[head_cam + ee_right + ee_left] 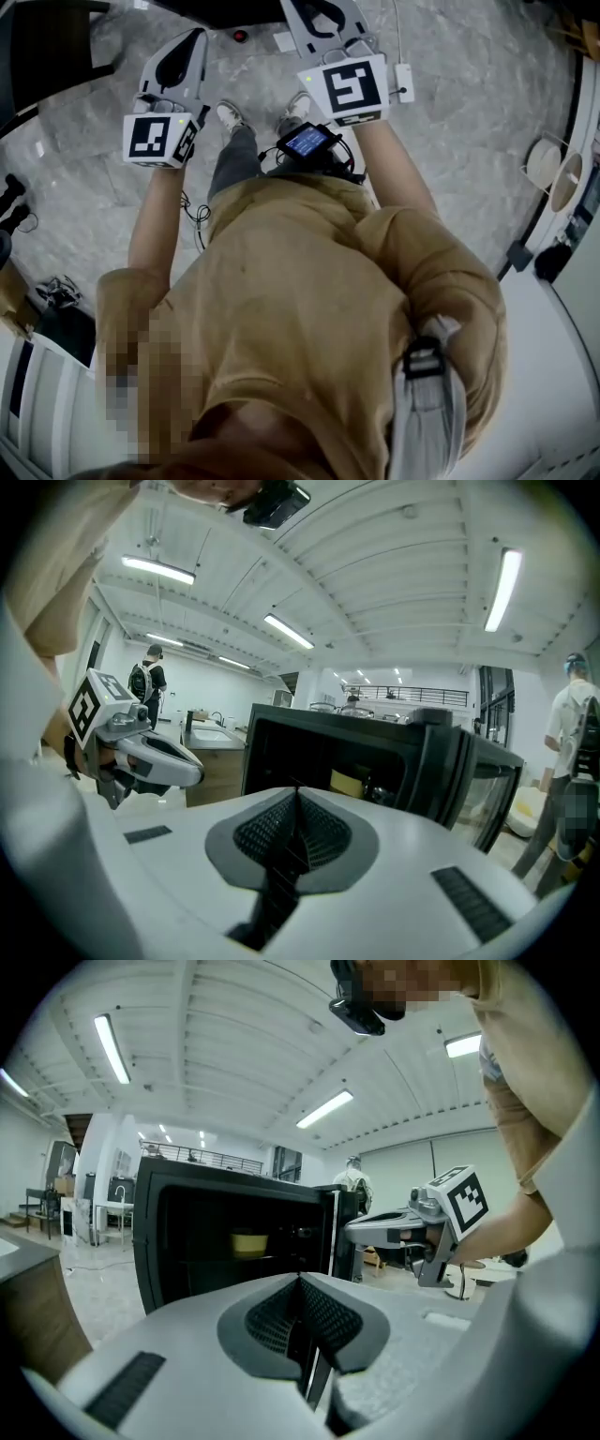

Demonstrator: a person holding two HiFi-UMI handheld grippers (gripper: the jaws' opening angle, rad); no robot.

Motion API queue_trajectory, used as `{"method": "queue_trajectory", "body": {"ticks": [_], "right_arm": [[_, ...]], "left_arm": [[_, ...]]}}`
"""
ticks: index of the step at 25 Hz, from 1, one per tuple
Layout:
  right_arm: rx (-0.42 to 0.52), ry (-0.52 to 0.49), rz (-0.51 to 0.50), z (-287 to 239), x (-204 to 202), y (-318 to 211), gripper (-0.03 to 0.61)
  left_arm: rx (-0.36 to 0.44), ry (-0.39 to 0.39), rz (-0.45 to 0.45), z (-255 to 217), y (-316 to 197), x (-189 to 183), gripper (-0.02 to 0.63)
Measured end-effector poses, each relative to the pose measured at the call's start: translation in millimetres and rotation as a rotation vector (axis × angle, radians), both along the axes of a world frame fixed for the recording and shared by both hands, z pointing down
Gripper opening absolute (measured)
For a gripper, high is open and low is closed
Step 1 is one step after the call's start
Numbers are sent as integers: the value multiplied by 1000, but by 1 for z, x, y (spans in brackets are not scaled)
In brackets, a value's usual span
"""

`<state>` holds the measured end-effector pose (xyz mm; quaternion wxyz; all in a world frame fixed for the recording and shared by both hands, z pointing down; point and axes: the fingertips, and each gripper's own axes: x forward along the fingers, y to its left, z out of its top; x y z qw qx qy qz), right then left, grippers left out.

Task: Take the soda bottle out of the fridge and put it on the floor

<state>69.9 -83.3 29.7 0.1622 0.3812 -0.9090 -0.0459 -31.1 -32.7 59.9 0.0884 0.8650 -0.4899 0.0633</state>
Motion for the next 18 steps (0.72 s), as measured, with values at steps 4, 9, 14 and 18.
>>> {"method": "queue_trajectory", "body": {"ticks": [4,9,14,18], "right_arm": [[43,-30,13,-38,-2,-3,2],[97,-45,39,-70,0,-11,2],[158,-59,66,-103,9,-13,2],[193,-78,86,-118,15,-11,2]], "left_arm": [[58,-1,-4,-38,-3,-13,2],[92,6,-42,-71,-6,-40,2],[147,5,-46,-104,-6,-57,3],[188,3,-75,-126,-2,-74,3]]}}
